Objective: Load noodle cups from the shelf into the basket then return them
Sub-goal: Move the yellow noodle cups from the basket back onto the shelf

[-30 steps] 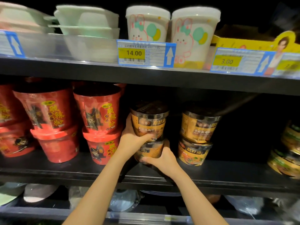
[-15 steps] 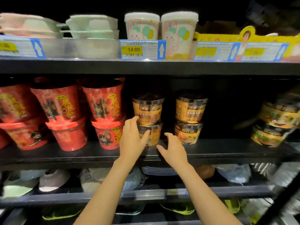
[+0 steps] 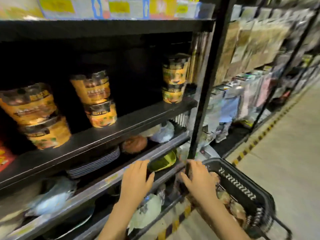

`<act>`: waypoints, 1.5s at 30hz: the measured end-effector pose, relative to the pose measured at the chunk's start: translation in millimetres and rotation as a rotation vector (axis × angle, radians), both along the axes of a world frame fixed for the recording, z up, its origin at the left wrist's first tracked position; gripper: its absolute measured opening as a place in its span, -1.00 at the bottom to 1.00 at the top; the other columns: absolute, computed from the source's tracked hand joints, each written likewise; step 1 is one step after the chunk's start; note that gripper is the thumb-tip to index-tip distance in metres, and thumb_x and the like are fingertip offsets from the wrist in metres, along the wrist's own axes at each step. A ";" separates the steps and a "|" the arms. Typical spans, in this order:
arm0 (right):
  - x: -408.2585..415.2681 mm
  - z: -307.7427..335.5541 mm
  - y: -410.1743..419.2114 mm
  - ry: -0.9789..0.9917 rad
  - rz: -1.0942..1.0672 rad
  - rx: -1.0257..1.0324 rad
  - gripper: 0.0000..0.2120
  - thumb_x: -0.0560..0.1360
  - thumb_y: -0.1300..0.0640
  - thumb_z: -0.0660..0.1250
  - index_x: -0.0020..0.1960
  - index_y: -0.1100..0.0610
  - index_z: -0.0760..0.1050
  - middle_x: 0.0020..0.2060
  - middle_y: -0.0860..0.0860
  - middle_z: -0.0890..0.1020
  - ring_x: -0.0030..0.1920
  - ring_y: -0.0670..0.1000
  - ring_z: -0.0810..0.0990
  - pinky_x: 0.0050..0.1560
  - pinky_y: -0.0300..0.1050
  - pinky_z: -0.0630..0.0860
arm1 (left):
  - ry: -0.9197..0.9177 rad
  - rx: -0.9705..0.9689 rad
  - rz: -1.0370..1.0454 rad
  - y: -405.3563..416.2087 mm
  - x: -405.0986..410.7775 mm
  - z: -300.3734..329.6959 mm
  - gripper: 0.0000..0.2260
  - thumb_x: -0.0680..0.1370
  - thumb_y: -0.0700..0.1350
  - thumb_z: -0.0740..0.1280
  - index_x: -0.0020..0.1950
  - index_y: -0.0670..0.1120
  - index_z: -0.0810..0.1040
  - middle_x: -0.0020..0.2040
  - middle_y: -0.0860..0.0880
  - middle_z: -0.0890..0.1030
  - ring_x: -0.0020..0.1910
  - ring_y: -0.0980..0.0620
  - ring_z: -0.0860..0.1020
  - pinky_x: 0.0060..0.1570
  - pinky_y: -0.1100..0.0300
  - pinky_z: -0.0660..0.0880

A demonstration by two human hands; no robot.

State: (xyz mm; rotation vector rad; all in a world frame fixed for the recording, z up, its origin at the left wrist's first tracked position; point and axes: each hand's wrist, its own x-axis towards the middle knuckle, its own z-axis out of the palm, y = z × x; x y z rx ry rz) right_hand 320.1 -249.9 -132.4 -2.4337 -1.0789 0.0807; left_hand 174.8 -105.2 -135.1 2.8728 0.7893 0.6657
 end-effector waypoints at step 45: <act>468.0 -466.0 -33.6 0.755 -0.627 -0.394 -0.47 0.52 -0.07 0.26 0.40 0.13 0.26 0.33 0.14 0.33 0.30 0.16 0.38 0.20 0.00 0.41 | 0.915 -0.603 -0.222 -21.4 532.2 -480.0 -0.52 0.56 0.04 0.24 0.44 -0.03 0.21 0.39 -0.04 0.23 0.35 0.00 0.32 0.24 0.20 0.35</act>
